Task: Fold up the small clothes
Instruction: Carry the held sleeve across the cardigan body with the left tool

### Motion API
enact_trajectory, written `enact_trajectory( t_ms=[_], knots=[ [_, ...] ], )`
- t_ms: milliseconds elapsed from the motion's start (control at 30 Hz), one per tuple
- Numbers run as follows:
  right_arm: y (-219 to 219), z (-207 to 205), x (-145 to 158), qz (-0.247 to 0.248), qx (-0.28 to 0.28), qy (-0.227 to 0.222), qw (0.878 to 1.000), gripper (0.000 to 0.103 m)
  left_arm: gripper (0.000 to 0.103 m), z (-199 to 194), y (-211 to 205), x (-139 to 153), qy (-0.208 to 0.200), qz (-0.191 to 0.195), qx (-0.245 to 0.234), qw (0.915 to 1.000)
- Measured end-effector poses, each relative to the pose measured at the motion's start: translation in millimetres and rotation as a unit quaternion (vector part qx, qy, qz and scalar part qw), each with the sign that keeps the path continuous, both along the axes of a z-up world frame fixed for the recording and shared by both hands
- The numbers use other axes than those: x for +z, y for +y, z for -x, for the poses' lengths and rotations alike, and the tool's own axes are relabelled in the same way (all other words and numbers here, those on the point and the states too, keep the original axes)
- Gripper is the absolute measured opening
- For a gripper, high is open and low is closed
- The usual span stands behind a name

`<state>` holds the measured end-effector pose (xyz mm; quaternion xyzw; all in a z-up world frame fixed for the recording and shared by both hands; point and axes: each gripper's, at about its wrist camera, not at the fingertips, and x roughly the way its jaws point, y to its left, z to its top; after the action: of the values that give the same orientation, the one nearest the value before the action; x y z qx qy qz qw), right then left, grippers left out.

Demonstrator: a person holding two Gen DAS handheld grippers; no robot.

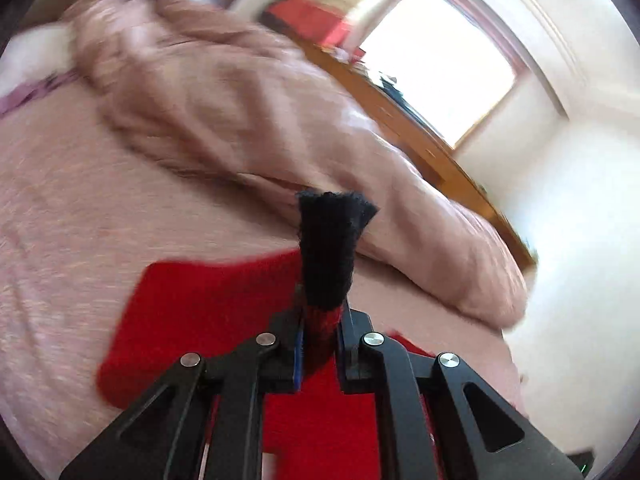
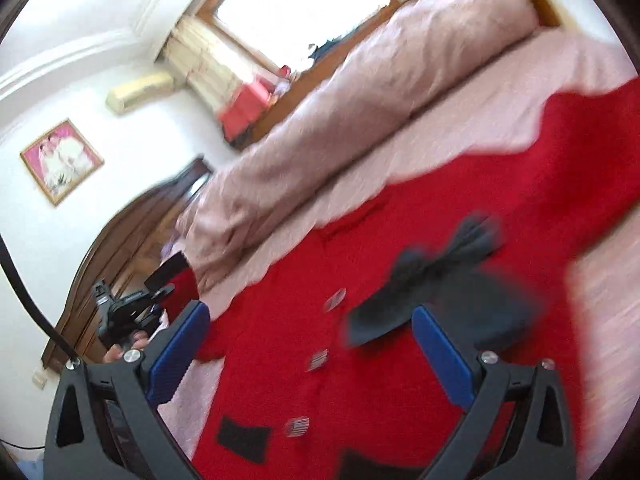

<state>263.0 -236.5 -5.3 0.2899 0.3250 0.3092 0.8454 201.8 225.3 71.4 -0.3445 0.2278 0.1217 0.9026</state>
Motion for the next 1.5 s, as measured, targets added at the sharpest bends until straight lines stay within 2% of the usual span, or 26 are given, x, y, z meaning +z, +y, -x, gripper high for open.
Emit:
enact_trajectory(
  t_ms=[67,133,233,333,367,400,467,667,800,933,1100,1167,1233,1300,1333,1367,1433,1500],
  knots=[
    [-44.3,-2.9,-1.2,0.004,-0.060,0.008,0.998,0.103,0.005,-20.7,-41.3,13.5,0.007,-0.029,-0.039,0.9988],
    [-78.7,-4.2,-8.6,-0.018,-0.083,0.025,0.996,0.103,0.005,-35.4,-69.6,21.0,0.006,-0.037,-0.067,0.9970],
    [-129.0,-0.1,-29.3,-0.090,-0.132,0.067,0.985,0.103,0.005,-55.3,-111.2,29.4,0.005,-0.052,-0.100,0.9936],
    [-160.1,9.8,-53.5,-0.199,-0.166,0.099,0.961,0.103,0.005,-76.4,-139.4,29.1,0.017,-0.042,-0.127,0.9908],
    [-164.0,12.5,-55.9,-0.211,-0.169,0.098,0.958,0.103,0.005,-80.7,-143.8,28.5,0.020,-0.040,-0.132,0.9903],
    [-166.3,14.1,-55.2,-0.209,-0.172,0.093,0.958,0.103,0.005,-84.7,-149.9,27.5,0.026,-0.040,-0.137,0.9894],
    [-164.3,14.7,-44.8,-0.171,-0.174,0.078,0.967,0.103,0.005,-91.0,-157.7,24.9,0.041,-0.050,-0.141,0.9879],
    [-128.5,12.8,-2.9,-0.077,-0.113,0.008,0.991,0.103,0.005,-100.4,-166.1,16.2,0.057,-0.056,-0.141,0.9868],
    [-99.7,10.7,9.8,-0.006,-0.081,-0.008,0.997,0.103,0.005,-102.4,-171.7,16.8,0.055,-0.049,-0.150,0.9860],
    [-89.4,13.8,12.0,0.024,-0.082,-0.015,0.996,0.103,0.005,-108.7,-183.2,21.4,0.053,-0.029,-0.179,0.9820],
    [-95.1,9.6,12.5,-0.015,-0.088,-0.011,0.996,0.103,0.005,-119.3,-221.7,26.5,0.067,-0.076,-0.230,0.9679],
    [-99.8,7.8,14.2,-0.017,-0.097,-0.018,0.995,0.103,0.005,-121.6,-235.6,27.0,0.063,-0.084,-0.241,0.9649],
    [-103.6,7.8,16.5,0.003,-0.115,-0.020,0.993,0.103,0.005,-126.3,-246.4,26.3,0.059,-0.078,-0.248,0.9637],
    [-106.0,6.3,17.8,0.053,-0.143,-0.006,0.988,0.103,0.005,-133.5,-257.6,21.3,0.059,-0.078,-0.251,0.9631],
    [-107.0,5.4,18.0,0.079,-0.155,0.002,0.985,0.103,0.007,-135.9,-262.0,17.9,0.063,-0.082,-0.253,0.9619],
    [-109.3,4.9,17.2,0.094,-0.166,0.009,0.981,0.103,0.013,-140.7,-269.3,10.1,0.074,-0.086,-0.260,0.9588],
    [-115.2,4.7,14.5,0.090,-0.173,0.018,0.981,0.103,0.024,-146.2,-279.6,-3.9,0.102,-0.078,-0.281,0.9510],
    [-118.3,3.7,10.4,0.081,-0.170,0.024,0.982,0.103,0.026,-146.0,-287.0,-15.4,0.122,-0.069,-0.306,0.9418]
  ],
)
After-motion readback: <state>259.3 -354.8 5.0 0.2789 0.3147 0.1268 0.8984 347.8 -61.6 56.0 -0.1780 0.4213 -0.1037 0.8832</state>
